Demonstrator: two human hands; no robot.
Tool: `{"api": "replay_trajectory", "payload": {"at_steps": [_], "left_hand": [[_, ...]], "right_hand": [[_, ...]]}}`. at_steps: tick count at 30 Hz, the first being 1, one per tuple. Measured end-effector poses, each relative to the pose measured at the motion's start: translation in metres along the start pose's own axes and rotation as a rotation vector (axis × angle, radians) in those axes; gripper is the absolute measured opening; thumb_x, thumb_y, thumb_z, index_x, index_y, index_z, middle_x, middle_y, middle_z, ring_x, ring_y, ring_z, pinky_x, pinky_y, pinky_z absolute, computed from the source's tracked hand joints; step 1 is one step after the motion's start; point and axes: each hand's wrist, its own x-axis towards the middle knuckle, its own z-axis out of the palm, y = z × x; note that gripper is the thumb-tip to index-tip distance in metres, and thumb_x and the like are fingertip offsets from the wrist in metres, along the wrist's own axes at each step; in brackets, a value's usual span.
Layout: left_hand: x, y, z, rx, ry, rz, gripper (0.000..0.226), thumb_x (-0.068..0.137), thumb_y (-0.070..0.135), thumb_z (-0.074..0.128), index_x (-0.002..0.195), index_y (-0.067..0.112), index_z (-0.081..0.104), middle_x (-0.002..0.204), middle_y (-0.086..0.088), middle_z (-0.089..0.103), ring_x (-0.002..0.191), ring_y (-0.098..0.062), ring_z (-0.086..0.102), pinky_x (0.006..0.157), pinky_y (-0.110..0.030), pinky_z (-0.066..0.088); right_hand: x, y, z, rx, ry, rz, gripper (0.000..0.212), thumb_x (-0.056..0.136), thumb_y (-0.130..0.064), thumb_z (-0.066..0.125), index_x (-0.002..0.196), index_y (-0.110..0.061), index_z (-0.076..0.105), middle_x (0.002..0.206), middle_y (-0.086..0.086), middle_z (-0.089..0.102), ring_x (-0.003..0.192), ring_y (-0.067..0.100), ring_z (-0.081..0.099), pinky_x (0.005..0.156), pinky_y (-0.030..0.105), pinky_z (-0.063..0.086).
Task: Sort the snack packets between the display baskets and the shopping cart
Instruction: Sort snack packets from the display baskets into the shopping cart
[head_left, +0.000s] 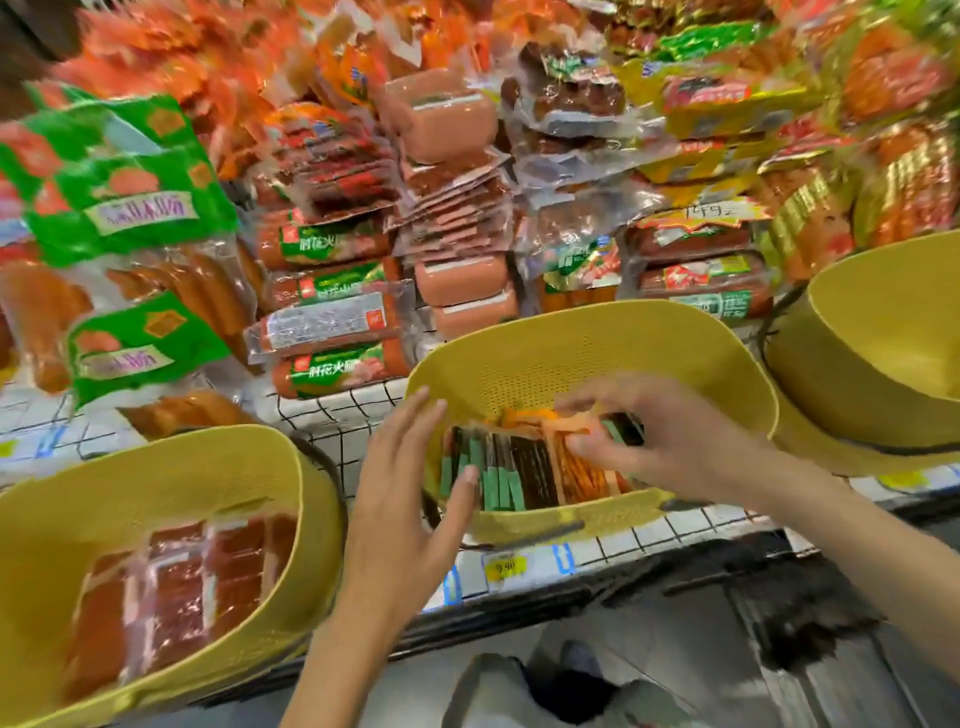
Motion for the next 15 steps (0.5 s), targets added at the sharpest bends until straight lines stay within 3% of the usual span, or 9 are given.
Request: {"api": "replay_trajectory", "payload": {"at_steps": [1, 3, 6, 8, 11, 13, 15], "left_hand": [[0.003, -0.007, 0.003, 0.018, -0.03, -0.041, 0.051, 0.09, 0.038, 0.047, 0.135, 0.013, 0.046, 0.146, -0.004, 0.039, 0.137, -0.012, 0.032, 0.114, -0.024, 0.023], [0.007, -0.019, 0.007, 0.046, -0.069, -0.096, 0.056, 0.091, 0.045, 0.043, 0.137, 0.013, 0.046, 0.15, -0.001, 0.034, 0.14, -0.013, 0.027, 0.114, -0.03, 0.022], [0.008, -0.027, 0.012, 0.033, -0.051, -0.09, 0.053, 0.093, 0.044, 0.043, 0.138, 0.016, 0.045, 0.15, 0.002, 0.033, 0.142, -0.011, 0.024, 0.116, -0.025, 0.017], [0.008, -0.028, 0.014, 0.016, -0.035, -0.075, 0.051, 0.093, 0.04, 0.045, 0.137, 0.015, 0.046, 0.15, 0.003, 0.034, 0.141, -0.009, 0.024, 0.115, -0.017, 0.015], [0.009, -0.029, 0.013, -0.01, -0.029, -0.076, 0.049, 0.093, 0.036, 0.046, 0.134, 0.009, 0.049, 0.149, -0.001, 0.036, 0.14, -0.01, 0.027, 0.114, -0.015, 0.017], [0.01, -0.028, 0.012, -0.019, -0.033, -0.086, 0.049, 0.093, 0.037, 0.046, 0.133, 0.008, 0.05, 0.148, -0.002, 0.038, 0.14, -0.01, 0.028, 0.114, -0.015, 0.017], [0.011, -0.027, 0.011, -0.024, -0.044, -0.099, 0.05, 0.093, 0.037, 0.046, 0.132, 0.008, 0.051, 0.148, -0.001, 0.038, 0.14, -0.01, 0.029, 0.114, -0.016, 0.018]], "right_hand": [[0.021, 0.004, 0.005, -0.133, -0.209, -0.005, 0.049, 0.087, -0.045, 0.06, 0.129, -0.021, 0.054, 0.124, -0.007, 0.059, 0.106, -0.005, 0.05, 0.095, 0.021, 0.042], [0.059, 0.014, 0.021, -0.35, -0.536, 0.011, 0.07, 0.085, -0.055, 0.058, 0.14, -0.015, 0.04, 0.137, 0.001, 0.049, 0.122, 0.014, 0.047, 0.102, 0.033, 0.041], [0.09, 0.033, 0.056, -0.664, -0.733, -0.005, 0.09, 0.078, -0.064, 0.061, 0.141, -0.005, 0.036, 0.142, 0.011, 0.043, 0.124, 0.028, 0.044, 0.1, 0.041, 0.043], [0.095, 0.044, 0.074, -0.789, -0.734, -0.019, 0.102, 0.072, -0.069, 0.063, 0.143, -0.003, 0.033, 0.144, 0.012, 0.038, 0.126, 0.031, 0.041, 0.101, 0.045, 0.043], [0.098, 0.056, 0.082, -0.711, -0.601, 0.007, 0.103, 0.063, -0.067, 0.072, 0.141, -0.01, 0.036, 0.133, 0.008, 0.049, 0.116, 0.03, 0.05, 0.093, 0.043, 0.048], [0.099, 0.062, 0.078, -0.684, -0.546, 0.029, 0.091, 0.064, -0.065, 0.072, 0.134, -0.015, 0.045, 0.121, 0.005, 0.058, 0.108, 0.025, 0.055, 0.086, 0.038, 0.05], [0.1, 0.063, 0.072, -0.615, -0.464, 0.039, 0.064, 0.069, -0.057, 0.072, 0.119, -0.019, 0.055, 0.103, -0.001, 0.062, 0.099, 0.02, 0.057, 0.074, 0.031, 0.047]]}}
